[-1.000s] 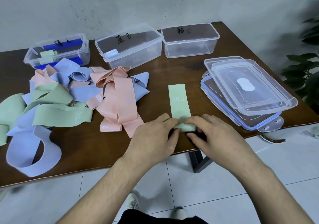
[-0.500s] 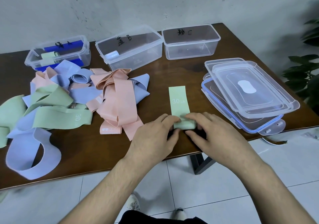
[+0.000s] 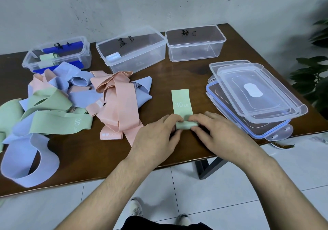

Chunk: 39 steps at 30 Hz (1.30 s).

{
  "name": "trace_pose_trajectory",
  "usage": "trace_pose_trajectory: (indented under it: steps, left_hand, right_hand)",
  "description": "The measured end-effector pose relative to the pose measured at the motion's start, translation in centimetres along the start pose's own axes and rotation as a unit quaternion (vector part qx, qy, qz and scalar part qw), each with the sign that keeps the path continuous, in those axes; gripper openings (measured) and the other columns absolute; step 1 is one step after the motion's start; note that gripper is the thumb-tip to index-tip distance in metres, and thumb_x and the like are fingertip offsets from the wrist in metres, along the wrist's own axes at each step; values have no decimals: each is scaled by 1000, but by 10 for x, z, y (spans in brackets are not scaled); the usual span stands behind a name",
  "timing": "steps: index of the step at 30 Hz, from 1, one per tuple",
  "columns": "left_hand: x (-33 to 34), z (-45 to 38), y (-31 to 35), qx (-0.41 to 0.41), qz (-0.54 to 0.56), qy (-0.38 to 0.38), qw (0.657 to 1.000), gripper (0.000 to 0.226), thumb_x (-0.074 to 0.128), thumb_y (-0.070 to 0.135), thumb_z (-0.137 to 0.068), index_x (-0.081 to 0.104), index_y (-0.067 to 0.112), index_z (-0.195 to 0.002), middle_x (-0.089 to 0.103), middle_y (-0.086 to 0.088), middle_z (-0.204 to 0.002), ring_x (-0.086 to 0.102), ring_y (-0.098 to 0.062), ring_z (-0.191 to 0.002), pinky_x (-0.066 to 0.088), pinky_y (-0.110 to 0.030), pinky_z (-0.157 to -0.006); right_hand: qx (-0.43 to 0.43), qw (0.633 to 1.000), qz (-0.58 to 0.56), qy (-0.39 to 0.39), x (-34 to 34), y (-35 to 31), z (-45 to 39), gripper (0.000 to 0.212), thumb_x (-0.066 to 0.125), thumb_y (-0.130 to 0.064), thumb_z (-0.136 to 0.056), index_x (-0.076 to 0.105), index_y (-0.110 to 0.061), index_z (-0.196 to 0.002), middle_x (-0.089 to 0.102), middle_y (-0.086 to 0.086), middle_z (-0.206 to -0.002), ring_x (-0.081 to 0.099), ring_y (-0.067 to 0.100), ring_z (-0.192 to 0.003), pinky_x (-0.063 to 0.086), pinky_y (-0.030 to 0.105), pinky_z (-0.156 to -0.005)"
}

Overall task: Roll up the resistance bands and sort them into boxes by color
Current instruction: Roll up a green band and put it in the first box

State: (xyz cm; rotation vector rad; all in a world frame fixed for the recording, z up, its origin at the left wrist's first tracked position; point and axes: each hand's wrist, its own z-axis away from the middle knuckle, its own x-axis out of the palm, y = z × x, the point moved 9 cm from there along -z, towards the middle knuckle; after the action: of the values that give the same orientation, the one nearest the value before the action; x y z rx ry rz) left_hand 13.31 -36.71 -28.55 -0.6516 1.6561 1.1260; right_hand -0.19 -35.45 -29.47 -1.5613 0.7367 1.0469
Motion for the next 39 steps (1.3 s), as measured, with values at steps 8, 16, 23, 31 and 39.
trace_pose_trajectory:
  steps: [8,16,23,31,39]
  left_hand:
    - [2,-11,-6,-19,-9,-12,1000,32,42,44,-102,48,36,-132,62,17,-116,62,-10,-95,51,-25,-70]
    - [2,-12,-3,5,-20,-1,1000,37,48,47,-98,40,37,-133,48,20,-99,50,-8,-67,34,-15,-51]
    - [1,-24,-9,7,-27,-1,1000,36,50,45,-98,48,36,-133,57,17,-117,62,-10,-82,53,-27,-63]
    - [-3,-16,-2,35,-57,-4,998,35,44,46,-101,50,35,-134,57,14,-112,61,-10,-84,49,-26,-61]
    - [-2,13,7,43,-63,-6,997,36,40,49,-100,51,38,-133,56,16,-109,57,-9,-84,35,-20,-58]
  right_hand:
    - [-4,999,31,19,-5,-5,-1,34,51,-42,-99,46,-38,-132,40,-19,-92,43,5,-88,29,10,-62]
    - [7,1000,2,10,-5,1,-12,34,49,-38,-101,49,-35,-135,43,-18,-100,46,6,-96,44,24,-83]
    - [9,1000,22,-7,-2,3,-22,42,51,-46,-99,47,-38,-140,45,-16,-101,44,6,-98,42,23,-85]
    - [-12,1000,27,0,-3,-3,-14,39,47,-46,-101,52,-35,-137,53,-13,-105,50,7,-99,44,24,-83]
    - [-42,999,22,-1,-1,-18,13,37,50,-45,-99,57,-32,-133,56,-10,-95,53,12,-94,43,23,-80]
